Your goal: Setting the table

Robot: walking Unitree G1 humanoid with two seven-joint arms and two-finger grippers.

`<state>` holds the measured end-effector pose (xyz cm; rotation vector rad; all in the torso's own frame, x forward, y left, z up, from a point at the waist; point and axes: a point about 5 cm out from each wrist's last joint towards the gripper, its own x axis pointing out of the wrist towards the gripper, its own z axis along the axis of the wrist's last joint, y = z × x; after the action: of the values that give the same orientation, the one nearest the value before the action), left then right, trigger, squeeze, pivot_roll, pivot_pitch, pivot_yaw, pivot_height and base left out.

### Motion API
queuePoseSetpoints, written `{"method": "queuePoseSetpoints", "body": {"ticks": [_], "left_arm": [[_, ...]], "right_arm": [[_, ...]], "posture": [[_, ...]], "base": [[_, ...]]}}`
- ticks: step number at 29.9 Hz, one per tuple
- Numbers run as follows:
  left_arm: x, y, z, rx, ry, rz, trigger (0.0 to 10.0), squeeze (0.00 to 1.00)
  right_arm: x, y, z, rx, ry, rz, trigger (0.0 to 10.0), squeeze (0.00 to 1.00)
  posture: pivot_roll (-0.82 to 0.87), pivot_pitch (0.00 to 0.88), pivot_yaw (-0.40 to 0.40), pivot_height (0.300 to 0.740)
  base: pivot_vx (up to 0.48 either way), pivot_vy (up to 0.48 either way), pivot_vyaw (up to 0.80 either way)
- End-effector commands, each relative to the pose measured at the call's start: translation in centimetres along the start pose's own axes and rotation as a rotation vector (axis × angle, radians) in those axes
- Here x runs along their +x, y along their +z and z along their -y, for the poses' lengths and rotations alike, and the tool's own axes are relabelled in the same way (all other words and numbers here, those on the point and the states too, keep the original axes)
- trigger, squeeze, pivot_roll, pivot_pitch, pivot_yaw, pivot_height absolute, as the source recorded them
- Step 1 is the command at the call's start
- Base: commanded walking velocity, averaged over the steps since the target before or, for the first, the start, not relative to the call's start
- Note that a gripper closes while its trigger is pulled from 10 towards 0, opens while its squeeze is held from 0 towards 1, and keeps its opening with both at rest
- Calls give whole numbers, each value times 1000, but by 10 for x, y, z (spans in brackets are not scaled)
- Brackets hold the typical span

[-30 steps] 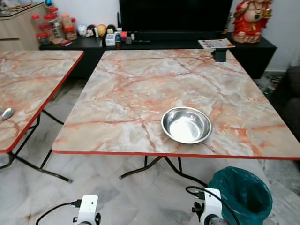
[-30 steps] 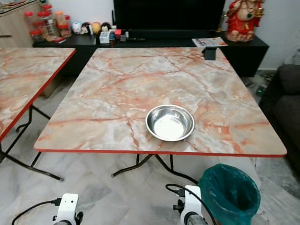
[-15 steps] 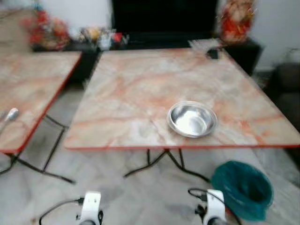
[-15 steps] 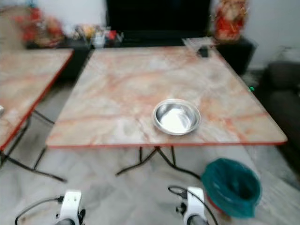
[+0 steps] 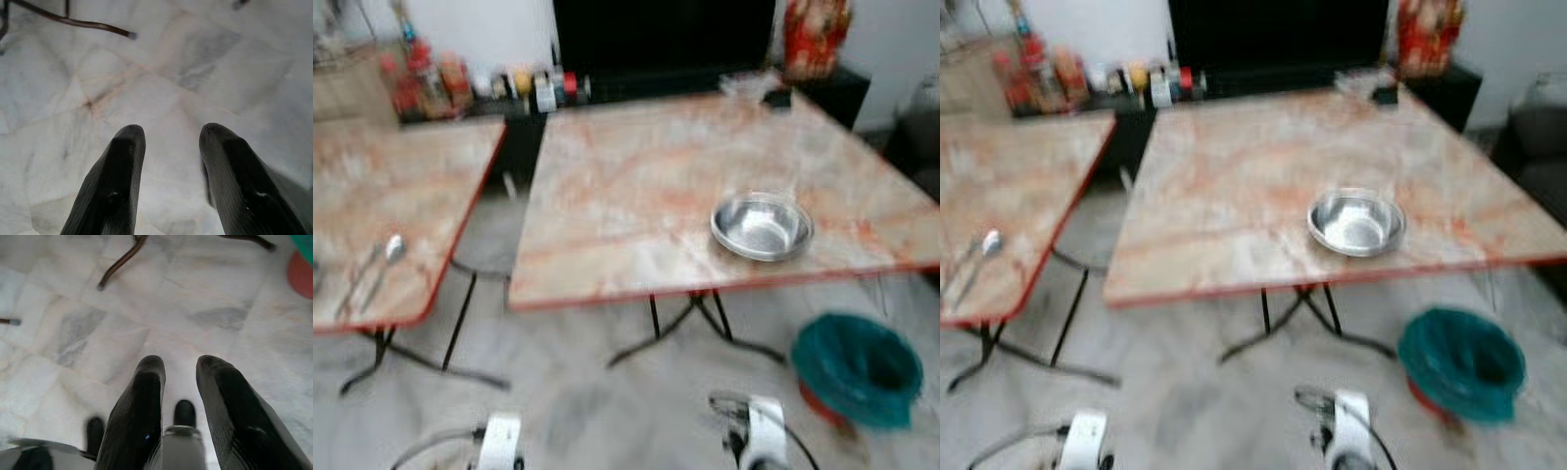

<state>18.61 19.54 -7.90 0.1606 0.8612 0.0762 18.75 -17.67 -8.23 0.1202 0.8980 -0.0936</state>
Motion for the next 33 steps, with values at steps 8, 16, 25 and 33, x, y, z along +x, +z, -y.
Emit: {"method": "queuePoseSetpoints", "body": {"ticks": [8,16,25,33], "left_arm": [[0,-3,-8,15,31,-16,10000,0],[0,-3,-8,22,30,-19,10000,0],[0,-3,-10,19,41,-20,10000,0],[0,-3,-10,22,40,-20,10000,0]], "right_arm": [[1,4,-8,11,16,10,10000,0],[2,7,-10,16,26,21,10000,0],[3,10,-11,14,28,32,10000,0],[3,11,-12,19,33,38,10000,0]], "posture": [[35,12,47,740],[38,11,51,740],[39,11,50,740],[43,10,51,740]], "base": [[0,480,0],[0,480,-370],[0,480,0],[0,480,0]]}}
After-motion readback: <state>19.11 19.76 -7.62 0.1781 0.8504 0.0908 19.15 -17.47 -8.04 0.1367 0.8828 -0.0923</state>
